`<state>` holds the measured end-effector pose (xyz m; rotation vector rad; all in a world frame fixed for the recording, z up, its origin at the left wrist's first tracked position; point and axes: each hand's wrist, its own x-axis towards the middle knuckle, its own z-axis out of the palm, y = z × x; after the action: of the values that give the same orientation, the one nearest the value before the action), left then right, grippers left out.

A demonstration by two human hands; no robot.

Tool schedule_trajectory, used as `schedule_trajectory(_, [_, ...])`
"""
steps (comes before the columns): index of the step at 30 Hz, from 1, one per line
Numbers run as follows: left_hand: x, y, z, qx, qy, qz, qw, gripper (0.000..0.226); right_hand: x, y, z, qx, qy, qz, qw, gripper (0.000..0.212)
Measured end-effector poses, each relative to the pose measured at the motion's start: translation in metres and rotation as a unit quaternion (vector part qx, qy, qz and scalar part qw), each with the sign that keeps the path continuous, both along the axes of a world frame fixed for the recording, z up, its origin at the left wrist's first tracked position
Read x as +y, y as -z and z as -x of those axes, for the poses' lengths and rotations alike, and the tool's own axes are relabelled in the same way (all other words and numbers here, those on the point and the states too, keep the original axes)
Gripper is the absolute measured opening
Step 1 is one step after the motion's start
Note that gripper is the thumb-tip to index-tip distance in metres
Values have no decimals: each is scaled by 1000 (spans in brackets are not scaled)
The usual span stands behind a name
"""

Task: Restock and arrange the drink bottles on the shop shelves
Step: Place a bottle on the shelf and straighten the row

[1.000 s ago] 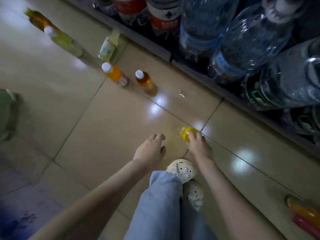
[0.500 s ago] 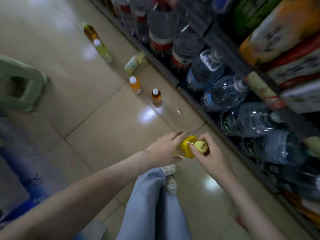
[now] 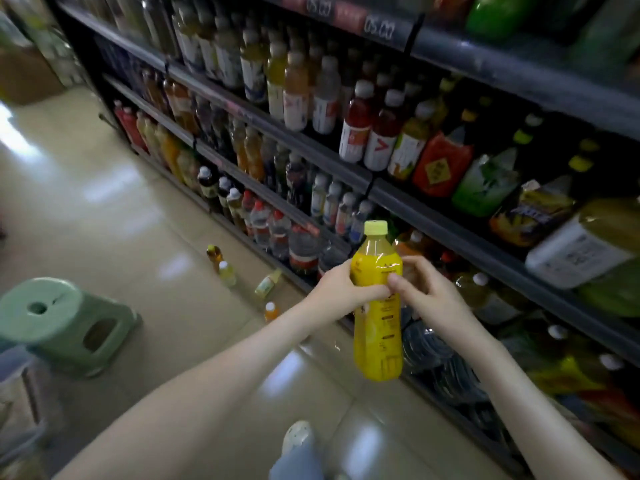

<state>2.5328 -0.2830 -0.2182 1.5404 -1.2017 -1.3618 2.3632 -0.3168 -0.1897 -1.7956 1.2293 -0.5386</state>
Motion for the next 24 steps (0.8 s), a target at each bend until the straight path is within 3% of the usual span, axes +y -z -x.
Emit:
schedule_trajectory(2, [-5,-18,-14,24,5,-19,1000,52,3,-7,-10,-13,-15,-25,999,26])
schedule_trajectory(6, [-17,-34,-48,75,19,-50,996,41,-1,-20,-48,1,-37,-51,998,43])
schedule_trajectory(9, [-31,-49,-83,-17,8,-19,1000,35,-9,-20,-91,0,-23,-71,997,52])
schedule_trajectory(14, [-52,-69,-166,-260,56,27,964,35,-19,-5,-187,-137,45,-110,984,55])
schedule_trajectory(21, [-96,-91,-233,-304,125,66,942,36,-47,-23,-261,-194,102,-109,970,42])
schedule_trajectory(24, [-113,-92,-226,-267,163,76,947,44,-58,-27,-255,-176,168,-80,967,40])
